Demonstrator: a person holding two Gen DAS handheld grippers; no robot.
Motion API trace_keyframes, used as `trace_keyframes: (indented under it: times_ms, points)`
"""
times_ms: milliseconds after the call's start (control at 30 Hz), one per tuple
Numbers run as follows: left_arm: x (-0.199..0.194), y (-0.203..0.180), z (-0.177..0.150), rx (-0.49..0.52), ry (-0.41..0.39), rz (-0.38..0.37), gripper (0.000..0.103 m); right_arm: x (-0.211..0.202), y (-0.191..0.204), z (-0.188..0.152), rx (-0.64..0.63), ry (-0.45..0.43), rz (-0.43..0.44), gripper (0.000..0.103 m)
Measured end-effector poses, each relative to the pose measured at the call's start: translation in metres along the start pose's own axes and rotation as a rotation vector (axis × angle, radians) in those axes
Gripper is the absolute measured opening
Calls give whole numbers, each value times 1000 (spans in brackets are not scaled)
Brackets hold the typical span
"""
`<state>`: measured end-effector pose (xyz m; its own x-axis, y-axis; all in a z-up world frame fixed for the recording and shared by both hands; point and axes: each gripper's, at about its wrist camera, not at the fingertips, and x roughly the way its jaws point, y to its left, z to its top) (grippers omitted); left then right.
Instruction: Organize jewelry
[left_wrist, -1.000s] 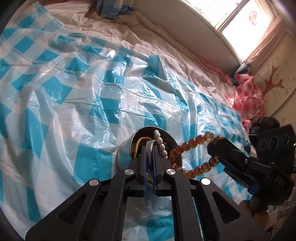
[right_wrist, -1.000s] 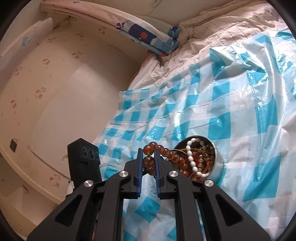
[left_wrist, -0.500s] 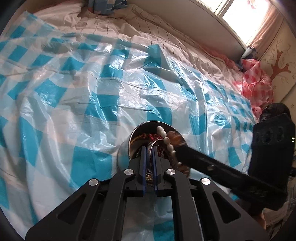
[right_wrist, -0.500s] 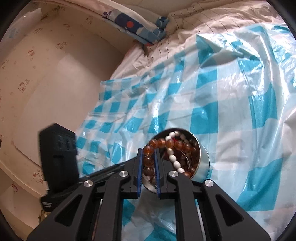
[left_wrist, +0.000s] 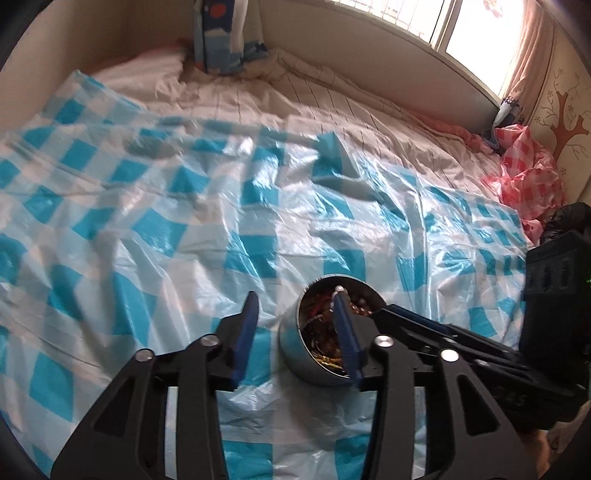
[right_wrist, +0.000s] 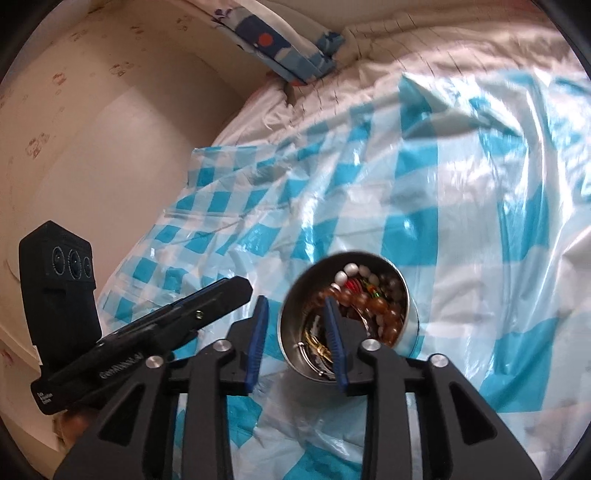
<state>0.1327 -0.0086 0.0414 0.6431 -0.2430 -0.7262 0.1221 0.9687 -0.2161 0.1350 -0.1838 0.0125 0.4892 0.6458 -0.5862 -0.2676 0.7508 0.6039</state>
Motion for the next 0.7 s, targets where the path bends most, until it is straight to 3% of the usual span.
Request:
trace_keyframes:
  times_ms: [267,433,600,700]
  points:
    - [-17,-2,0,29,-70,90,59,-11,21,-3,-90,-23,-107,45]
    - [-21,-1,-2,45,-77,129,70,-11,23,-8,-125,-14,-180,51]
    - [-28,-4,-8,75,-81,162,84,-19,24,-15,-160,-16,-259,65]
    - [-33,-6,-13,77,-77,164,86,-25,24,-22,-169,-12,-307,67]
